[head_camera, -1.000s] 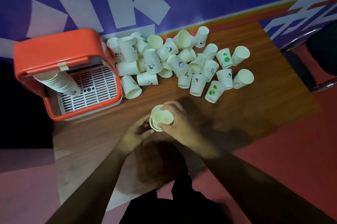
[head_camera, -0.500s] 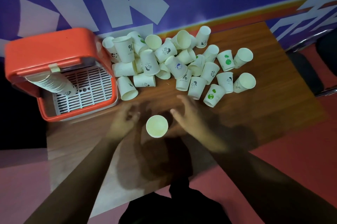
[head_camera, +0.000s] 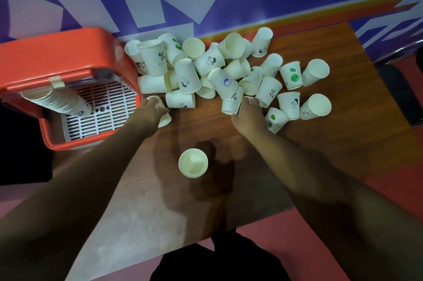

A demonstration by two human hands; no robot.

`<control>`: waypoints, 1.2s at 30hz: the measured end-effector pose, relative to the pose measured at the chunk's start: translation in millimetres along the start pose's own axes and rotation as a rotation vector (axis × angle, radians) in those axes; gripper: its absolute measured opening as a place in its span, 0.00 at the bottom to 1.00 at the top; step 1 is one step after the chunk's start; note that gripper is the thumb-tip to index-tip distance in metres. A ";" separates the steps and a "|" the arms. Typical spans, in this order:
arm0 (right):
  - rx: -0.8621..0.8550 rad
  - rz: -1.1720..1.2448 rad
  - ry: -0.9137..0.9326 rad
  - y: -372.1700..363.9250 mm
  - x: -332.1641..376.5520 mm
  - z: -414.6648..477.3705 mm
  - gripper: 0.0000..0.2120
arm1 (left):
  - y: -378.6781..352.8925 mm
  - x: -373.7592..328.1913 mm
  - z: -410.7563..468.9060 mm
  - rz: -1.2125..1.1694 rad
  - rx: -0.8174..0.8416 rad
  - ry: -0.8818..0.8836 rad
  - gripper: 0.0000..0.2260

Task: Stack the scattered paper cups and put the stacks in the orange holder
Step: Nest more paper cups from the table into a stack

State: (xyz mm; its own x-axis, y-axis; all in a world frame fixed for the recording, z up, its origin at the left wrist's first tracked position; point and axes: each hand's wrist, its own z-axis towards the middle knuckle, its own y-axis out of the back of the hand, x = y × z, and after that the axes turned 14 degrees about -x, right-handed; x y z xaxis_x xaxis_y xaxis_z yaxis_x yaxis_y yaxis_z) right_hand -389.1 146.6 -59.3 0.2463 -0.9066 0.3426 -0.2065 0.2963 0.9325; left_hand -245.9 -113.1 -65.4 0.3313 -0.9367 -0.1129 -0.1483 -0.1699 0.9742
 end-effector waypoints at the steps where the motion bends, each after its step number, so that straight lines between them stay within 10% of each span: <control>1: -0.015 0.007 0.014 -2.3 -1.2 -1.0 0.24 | -2.0 0.7 -2.1 -0.013 0.002 -0.001 0.27; 14: -0.182 0.065 -0.121 -3.6 -6.0 -1.7 0.28 | -30.8 -3.0 -42.9 0.005 -0.025 -0.059 0.31; 24: -0.058 0.067 -0.144 5.8 -10.4 -12.5 0.15 | 4.2 -33.8 -101.5 -0.968 -0.314 0.524 0.41; 36: -0.204 0.701 0.027 64.2 -20.3 -79.4 0.04 | 20.3 -97.6 -167.1 -1.287 -0.506 0.390 0.33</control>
State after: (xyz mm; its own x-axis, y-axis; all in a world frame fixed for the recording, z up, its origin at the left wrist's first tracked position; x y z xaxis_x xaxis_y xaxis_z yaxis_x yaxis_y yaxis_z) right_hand -332.2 207.9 2.7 0.1449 -0.4760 0.8674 -0.1442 0.8572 0.4945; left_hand -125.6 26.0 -2.0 0.2195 -0.0628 -0.9736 0.7589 -0.6161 0.2108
